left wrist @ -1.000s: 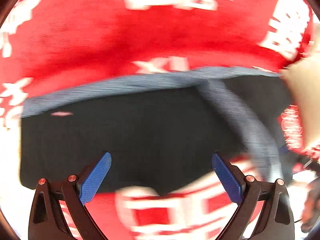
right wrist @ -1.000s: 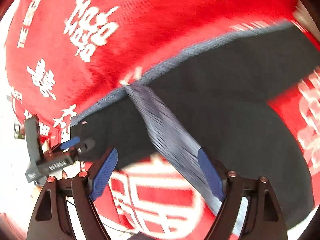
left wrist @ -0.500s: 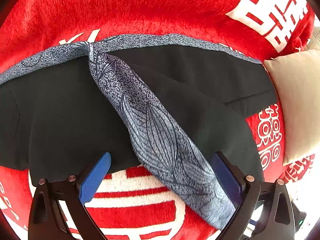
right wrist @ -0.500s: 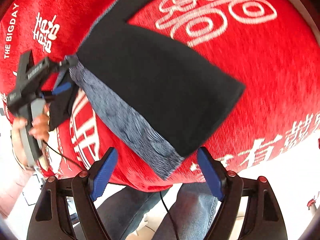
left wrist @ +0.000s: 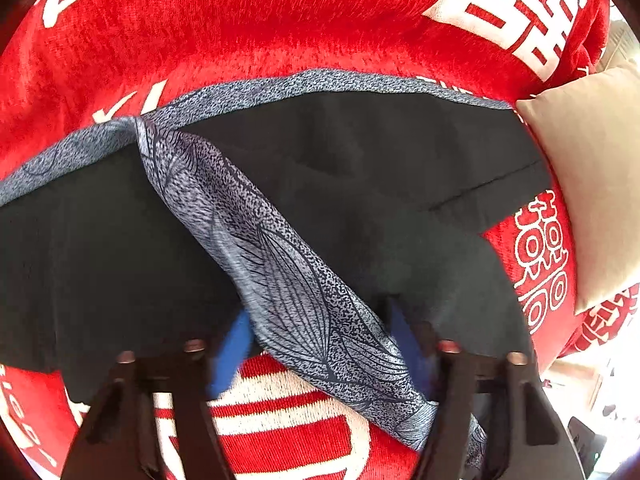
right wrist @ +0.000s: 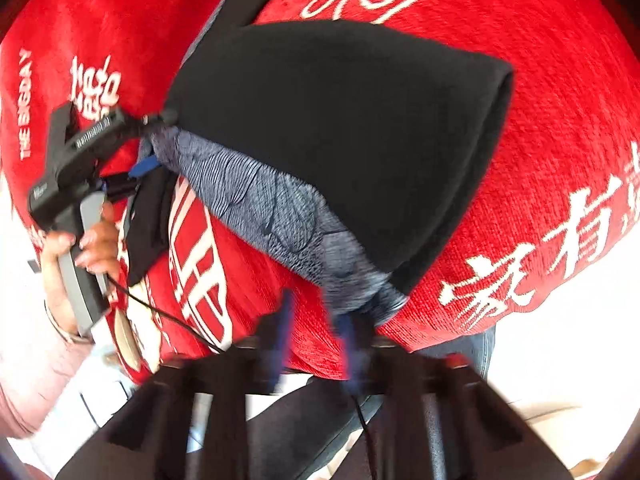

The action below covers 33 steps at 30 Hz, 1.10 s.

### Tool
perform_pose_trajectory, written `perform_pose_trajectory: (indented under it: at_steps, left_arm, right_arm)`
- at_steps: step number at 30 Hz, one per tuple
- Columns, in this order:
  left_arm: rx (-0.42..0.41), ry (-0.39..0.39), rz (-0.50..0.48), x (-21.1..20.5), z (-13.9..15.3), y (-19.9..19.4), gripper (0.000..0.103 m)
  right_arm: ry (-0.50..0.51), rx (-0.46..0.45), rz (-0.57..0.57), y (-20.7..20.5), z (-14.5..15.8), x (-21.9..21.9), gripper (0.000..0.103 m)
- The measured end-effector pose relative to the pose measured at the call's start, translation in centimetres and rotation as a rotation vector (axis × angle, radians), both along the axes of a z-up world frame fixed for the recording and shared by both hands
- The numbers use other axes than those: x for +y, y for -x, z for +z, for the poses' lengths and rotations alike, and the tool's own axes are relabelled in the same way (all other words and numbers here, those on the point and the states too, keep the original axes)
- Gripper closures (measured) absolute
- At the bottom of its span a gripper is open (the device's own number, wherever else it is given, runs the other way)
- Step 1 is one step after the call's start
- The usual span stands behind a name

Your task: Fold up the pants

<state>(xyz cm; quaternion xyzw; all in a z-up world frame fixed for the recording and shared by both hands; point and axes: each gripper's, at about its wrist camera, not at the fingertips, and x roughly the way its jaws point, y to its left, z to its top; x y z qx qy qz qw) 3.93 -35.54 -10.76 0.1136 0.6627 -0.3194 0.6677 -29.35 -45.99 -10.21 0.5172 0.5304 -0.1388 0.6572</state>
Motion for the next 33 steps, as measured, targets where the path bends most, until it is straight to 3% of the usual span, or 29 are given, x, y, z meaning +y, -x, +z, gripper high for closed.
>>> perform_pose_trajectory:
  at_steps: [1, 3, 5, 12, 25, 29, 33]
  left_arm:
    - [0.007, 0.011, 0.003, 0.1, 0.0, -0.3, 0.059]
    - [0.044, 0.041, 0.019, 0.4, 0.1, -1.0, 0.072]
    - [0.077, 0.073, 0.046, 0.9, 0.6, -1.8, 0.078]
    - [0.085, 0.138, 0.083, 1.4, 3.2, -3.1, 0.078]
    - [0.066, 0.164, 0.218, -3.3, 5.1, -7.9, 0.078]
    - [0.056, 0.147, 0.245, -5.8, 3.8, -10.2, 0.078]
    - [0.030, 0.122, 0.253, -7.7, 2.2, -11.6, 0.078]
  right_arm:
    - [0.001, -0.002, -0.015, 0.2, 0.2, -0.2, 0.099]
    - [0.002, -0.027, -0.053, 0.4, 1.1, -0.8, 0.100]
    - [0.020, -0.059, -0.057, 0.0, 2.7, -1.4, 0.100]
    - [0.109, -0.191, -0.015, -3.8, 9.1, -5.4, 0.100]
    - [0.218, -0.283, 0.107, -14.6, 14.3, -19.8, 0.100]
    - [0.263, -0.263, 0.131, -18.2, 14.2, -24.5, 0.100]
    - [0.298, -0.189, 0.171, -22.1, 11.2, -28.6, 0.100]
